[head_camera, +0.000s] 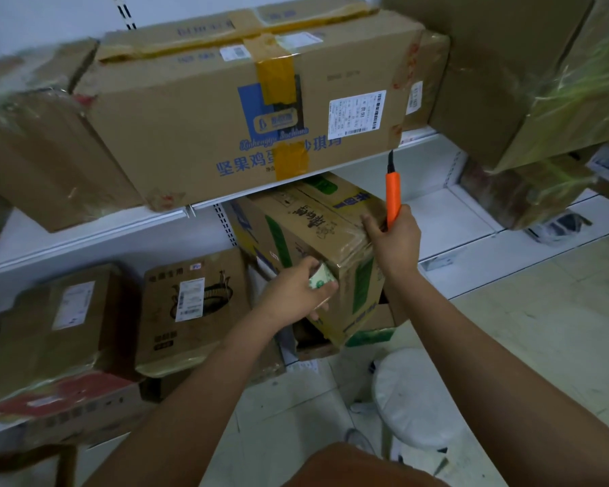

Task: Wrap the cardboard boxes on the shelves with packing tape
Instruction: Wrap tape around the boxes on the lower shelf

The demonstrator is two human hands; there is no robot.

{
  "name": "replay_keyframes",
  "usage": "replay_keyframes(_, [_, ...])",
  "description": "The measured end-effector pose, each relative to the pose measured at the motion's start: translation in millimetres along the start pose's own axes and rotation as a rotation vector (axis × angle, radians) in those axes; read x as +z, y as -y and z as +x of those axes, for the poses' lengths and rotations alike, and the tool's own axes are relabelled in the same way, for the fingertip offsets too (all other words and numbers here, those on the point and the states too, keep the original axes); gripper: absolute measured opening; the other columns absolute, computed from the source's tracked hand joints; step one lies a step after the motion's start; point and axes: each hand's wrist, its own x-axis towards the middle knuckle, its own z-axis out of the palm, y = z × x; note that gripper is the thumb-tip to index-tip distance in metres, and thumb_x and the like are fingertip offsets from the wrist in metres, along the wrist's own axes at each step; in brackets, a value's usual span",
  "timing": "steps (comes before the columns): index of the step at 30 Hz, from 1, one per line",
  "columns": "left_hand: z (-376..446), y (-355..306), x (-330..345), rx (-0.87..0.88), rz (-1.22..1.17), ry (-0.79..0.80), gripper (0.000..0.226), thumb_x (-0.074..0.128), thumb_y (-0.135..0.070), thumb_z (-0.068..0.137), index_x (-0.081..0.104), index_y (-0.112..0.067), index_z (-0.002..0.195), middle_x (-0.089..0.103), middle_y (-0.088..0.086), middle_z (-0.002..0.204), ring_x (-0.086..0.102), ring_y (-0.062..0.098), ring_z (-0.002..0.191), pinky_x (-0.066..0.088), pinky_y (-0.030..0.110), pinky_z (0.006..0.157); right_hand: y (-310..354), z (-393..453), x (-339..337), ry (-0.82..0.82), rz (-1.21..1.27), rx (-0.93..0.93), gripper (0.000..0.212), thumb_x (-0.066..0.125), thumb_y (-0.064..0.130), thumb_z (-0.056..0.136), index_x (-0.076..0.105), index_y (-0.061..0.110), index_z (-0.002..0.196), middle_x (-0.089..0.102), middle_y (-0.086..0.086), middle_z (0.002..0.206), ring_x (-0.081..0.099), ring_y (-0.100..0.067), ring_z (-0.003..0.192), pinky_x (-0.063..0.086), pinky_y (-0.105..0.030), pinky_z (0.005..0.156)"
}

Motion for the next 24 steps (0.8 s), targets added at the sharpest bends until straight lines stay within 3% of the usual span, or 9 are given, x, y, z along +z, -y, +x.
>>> replay_keyframes(2, [5.8,-2.2,5.5,-0.047,0.047,-0.049,0.051,0.058,-0.050,0.095,0.040,-0.019,0.131,0.073,-0.004,0.074,0.069,0.007,0.055,0.057,0.029,0.063,-3.2,5.3,-1.0,0.000,-0.030,0.009,0.034,0.068,0.040,0.090,0.048,0.012,0.093,0.052,-0.003,0.082,0.048,-0.015,0.065,0.030,-0.028,0.052])
replay_keyframes(5, [14.5,-4.4,8.6,-0.098,0.165,-0.212,0.047,0.060,-0.054,0.093,0.036,-0.021,0.117,0.068,-0.006,0.074,0.063,0.002,0.044,0.040,0.022,0.043,-7.2,8.6,0.6,0.003,-0.089,0.010,0.036,0.064,0.043,0.092,0.049,0.011,0.098,0.054,-0.005,0.087,0.052,-0.021,0.073,0.034,-0.030,0.060])
replay_keyframes(7, [19.0,-5.5,9.9,-0.042,0.253,-0.248,0.048,0.059,-0.057,0.091,0.034,-0.023,0.115,0.068,-0.009,0.080,0.062,0.003,0.042,0.044,0.028,0.046,-9.5,11.7,1.4,0.000,-0.102,0.019,0.038,0.063,0.044,0.093,0.050,0.009,0.102,0.055,-0.007,0.090,0.052,-0.022,0.075,0.035,-0.030,0.063])
replay_keyframes(9, [23.1,-1.6,10.8,0.049,0.184,-0.193,0.047,0.060,-0.057,0.091,0.034,-0.026,0.116,0.062,-0.015,0.106,0.066,0.008,0.049,0.056,0.039,0.057,-9.2,17.3,-1.8,0.026,-0.106,0.035,0.040,0.061,0.045,0.093,0.050,0.008,0.106,0.055,-0.008,0.093,0.053,-0.023,0.078,0.036,-0.031,0.065])
replay_keyframes(11, [27.1,5.3,6.7,0.107,-0.028,-0.065,0.043,0.064,-0.053,0.090,0.036,-0.032,0.115,0.050,-0.013,0.131,0.074,0.015,0.079,0.060,0.047,0.069,-7.8,21.6,-8.4,0.072,-0.121,0.044,0.040,0.060,0.043,0.095,0.050,0.007,0.109,0.054,-0.009,0.094,0.054,-0.025,0.080,0.036,-0.031,0.065])
replay_keyframes(13, [29.8,9.4,0.2,0.114,-0.205,0.047,0.037,0.065,-0.044,0.093,0.038,-0.034,0.116,0.046,0.000,0.147,0.064,0.026,0.112,0.062,0.047,0.072,-2.5,15.5,-19.9,0.065,-0.152,0.034,0.037,0.053,0.042,0.099,0.049,0.006,0.107,0.053,-0.008,0.091,0.054,-0.028,0.081,0.034,-0.032,0.064])
replay_keyframes(18, [34.8,9.9,-6.2,0.099,-0.334,0.114,0.026,0.060,-0.025,0.098,0.043,-0.032,0.116,0.050,-0.003,0.129,0.069,0.029,0.092,0.061,0.054,0.073,8.8,-64.8,-57.7,0.066,-0.203,-0.139,0.027,0.036,0.045,0.104,0.044,0.019,0.103,0.052,0.001,0.074,0.052,-0.016,0.060,0.026,-0.029,0.047])
replay_keyframes(22, [39.7,10.6,-3.9,0.193,-0.254,0.090,0.014,0.060,-0.027,0.097,0.055,-0.034,0.108,0.060,-0.003,0.125,0.064,0.022,0.110,0.054,0.059,0.088,-5.6,-127.7,-56.9,0.241,-0.290,-0.212,0.027,0.030,0.046,0.103,0.043,0.025,0.115,0.051,0.006,0.072,0.051,-0.009,0.056,0.029,-0.027,0.045])
replay_keyframes(24, [40.3,10.4,-2.4,0.237,-0.227,0.070,0.004,0.058,-0.025,0.098,0.058,-0.028,0.101,0.063,0.000,0.112,0.064,0.027,0.101,0.056,0.058,0.082,-16.3,-140.1,-44.0,0.300,-0.290,-0.191,0.031,0.029,0.043,0.103,0.045,0.020,0.115,0.052,0.003,0.073,0.052,-0.014,0.055,0.031,-0.030,0.045])
